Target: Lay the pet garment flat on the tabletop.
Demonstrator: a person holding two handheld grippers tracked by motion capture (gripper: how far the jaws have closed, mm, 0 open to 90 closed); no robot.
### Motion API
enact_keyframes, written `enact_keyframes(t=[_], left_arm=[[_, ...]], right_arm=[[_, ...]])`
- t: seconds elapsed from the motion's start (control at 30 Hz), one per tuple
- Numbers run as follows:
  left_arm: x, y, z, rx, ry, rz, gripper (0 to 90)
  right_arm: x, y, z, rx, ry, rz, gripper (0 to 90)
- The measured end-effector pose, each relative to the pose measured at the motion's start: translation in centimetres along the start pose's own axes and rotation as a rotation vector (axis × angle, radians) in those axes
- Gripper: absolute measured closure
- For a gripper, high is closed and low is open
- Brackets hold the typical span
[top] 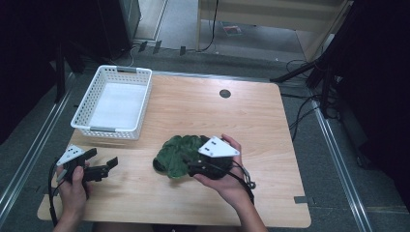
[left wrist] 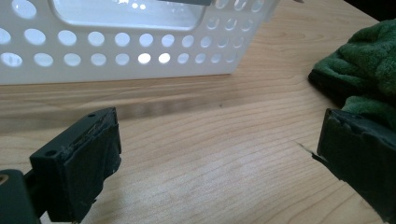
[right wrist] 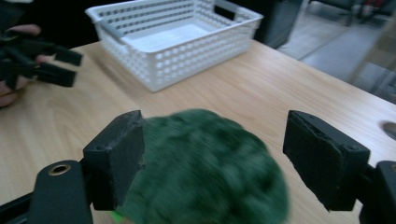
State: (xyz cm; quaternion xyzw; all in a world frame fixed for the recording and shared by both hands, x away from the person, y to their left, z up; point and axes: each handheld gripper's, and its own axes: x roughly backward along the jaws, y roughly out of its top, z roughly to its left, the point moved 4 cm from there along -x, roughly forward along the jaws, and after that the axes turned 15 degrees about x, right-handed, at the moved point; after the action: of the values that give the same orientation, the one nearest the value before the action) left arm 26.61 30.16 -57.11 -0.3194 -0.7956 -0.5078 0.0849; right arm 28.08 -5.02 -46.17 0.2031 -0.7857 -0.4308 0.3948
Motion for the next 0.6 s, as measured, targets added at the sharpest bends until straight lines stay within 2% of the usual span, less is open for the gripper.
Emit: enact_keyframes(t=[0.1, 0.17, 0.2, 0.27, 0.33, 0.4, 0.43, 0.47, 0.5, 0.57, 0.6], left_arm=[[0.0, 0.0, -0.2, -0.011, 0.009, -0.008, 0.0], [-0.1, 0.0, -0.5, -0.030, 0.014, -0.006, 0.0], [-0.1, 0.1, -1.2, -0.033, -0.004, -0.010, 0.0], [-0.2, 0.2, -1.6, -0.031, -0.019, -0.012, 0.0], [-0.4, 0.5, -3.1, -0.041, -0.065, 0.003, 0.0], [-0.6, 0.8, -4.1, -0.050, -0.103, 0.010, 0.0], [-1.1, 1.5, -5.3, -0.058, -0.128, 0.002, 0.0], [-1.1, 1.5, -5.3, -0.058, -0.128, 0.002, 0.0], [-1.4, 2.0, -5.8, -0.053, -0.136, -0.006, 0.0], [-2.1, 2.9, -7.1, -0.052, -0.155, -0.031, 0.0], [-2.4, 3.1, -7.7, -0.058, -0.164, -0.036, 0.0]], right_arm=[[-0.9, 0.2, 0.7, 0.023, 0.040, 0.014, 20.4], [-1.9, 0.0, 1.2, 0.016, 0.058, 0.012, 20.9], [-2.7, -0.5, 1.8, 0.012, 0.090, 0.038, 20.8], [-2.9, -0.7, 2.0, 0.025, 0.100, 0.052, 20.6], [-3.4, -1.3, 2.5, 0.047, 0.120, 0.087, 19.3], [-3.8, -2.1, 3.0, 0.064, 0.170, 0.115, 13.4], [-4.1, -2.9, 3.2, 0.047, 0.210, 0.123, 11.9], [-4.1, -2.9, 3.2, 0.047, 0.210, 0.123, 11.9], [-4.6, -3.6, 3.1, 0.020, 0.209, 0.130, 9.5], [-4.8, -3.9, 3.1, 0.019, 0.196, 0.141, 9.5], [-5.1, -4.4, 3.1, 0.037, 0.178, 0.168, 9.6]])
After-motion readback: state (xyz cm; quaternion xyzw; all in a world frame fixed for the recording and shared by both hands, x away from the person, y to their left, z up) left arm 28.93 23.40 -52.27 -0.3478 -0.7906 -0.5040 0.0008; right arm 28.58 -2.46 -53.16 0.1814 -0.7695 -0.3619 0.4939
